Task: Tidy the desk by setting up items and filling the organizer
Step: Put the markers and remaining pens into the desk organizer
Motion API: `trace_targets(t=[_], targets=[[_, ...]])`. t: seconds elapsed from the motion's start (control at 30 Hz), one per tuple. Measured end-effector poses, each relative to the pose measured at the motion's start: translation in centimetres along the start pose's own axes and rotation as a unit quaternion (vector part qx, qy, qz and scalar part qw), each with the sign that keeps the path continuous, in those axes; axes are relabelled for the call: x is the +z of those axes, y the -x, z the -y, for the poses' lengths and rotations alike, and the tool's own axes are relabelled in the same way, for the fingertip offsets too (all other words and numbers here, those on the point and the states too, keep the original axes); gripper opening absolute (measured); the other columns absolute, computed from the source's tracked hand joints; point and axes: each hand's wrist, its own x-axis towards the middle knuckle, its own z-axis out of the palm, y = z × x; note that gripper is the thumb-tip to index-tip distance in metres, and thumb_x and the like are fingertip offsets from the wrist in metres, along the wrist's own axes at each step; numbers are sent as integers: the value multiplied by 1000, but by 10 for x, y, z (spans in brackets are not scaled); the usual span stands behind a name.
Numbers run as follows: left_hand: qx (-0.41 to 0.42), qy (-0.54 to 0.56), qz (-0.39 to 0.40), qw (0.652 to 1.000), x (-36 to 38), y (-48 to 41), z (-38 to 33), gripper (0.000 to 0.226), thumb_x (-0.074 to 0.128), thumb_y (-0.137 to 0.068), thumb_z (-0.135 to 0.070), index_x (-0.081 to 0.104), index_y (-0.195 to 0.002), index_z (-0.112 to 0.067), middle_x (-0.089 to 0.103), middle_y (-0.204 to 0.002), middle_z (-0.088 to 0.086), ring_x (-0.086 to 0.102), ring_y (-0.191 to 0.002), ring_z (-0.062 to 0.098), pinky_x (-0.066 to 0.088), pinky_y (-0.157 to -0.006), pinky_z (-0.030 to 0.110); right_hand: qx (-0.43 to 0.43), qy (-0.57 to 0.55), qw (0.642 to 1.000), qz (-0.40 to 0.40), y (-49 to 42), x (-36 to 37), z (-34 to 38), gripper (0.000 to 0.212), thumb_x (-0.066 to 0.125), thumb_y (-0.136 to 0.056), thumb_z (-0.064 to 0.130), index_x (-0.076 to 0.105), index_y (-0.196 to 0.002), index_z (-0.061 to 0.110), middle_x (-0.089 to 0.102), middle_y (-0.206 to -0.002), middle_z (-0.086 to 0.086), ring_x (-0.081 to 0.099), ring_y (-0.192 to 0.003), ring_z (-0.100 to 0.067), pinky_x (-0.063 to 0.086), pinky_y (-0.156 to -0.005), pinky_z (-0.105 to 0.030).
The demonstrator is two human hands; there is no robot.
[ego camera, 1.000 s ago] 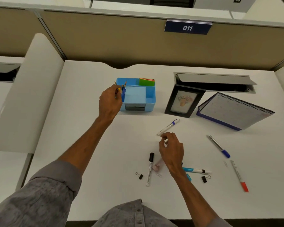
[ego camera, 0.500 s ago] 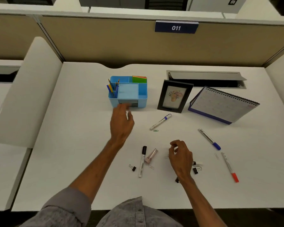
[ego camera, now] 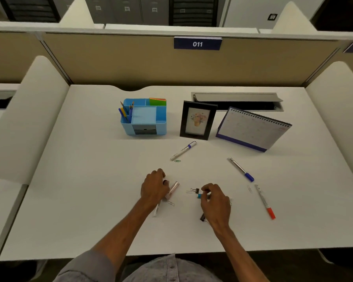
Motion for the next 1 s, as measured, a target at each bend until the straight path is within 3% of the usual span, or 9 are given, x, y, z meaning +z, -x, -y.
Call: trace_targets(t=[0.17,0.6,0.8,1.0], targets=[[1,-3,-6,1000,3,5,-3,28,60,-100,-27,59,-126,-17,64,-124,6,63,-111,26,53,-87,39,2,9,1000,22,2,-2,-11,19,70,-92,13,66,-102,29,68,-99,15,65,-83,-7,52,-79,-32],[-12,6,-10,1000,-3,-3,3,24,60,-101,-24,64,-121,-14,64,-123,8,69,-107,27,57,-90,39,-56,12,997,58,-20,15,30,19,67,-92,17,63,-100,34,63,-99,17,62,-74,-6,47,-83,-35],[-12,91,-57,994,-25,-23,5,22,67,-100,-26,68,-120,-18,67,-124,2,68,-107,17,55,-94,30,-85,-14,990,116,-50,31,75,20,67,-97,26,64,-117,29,66,-115,12,65,-85,-8,58,-86,-34],[10,214,-116,970,-61,-47,-7,19,72,-97,-28,67,-116,-25,69,-115,-5,69,-91,9,53,-83,20,-103,-61,981,151,-83,52,132,36,65,-97,44,54,-131,36,67,-114,18,66,-88,-4,56,-78,-19]])
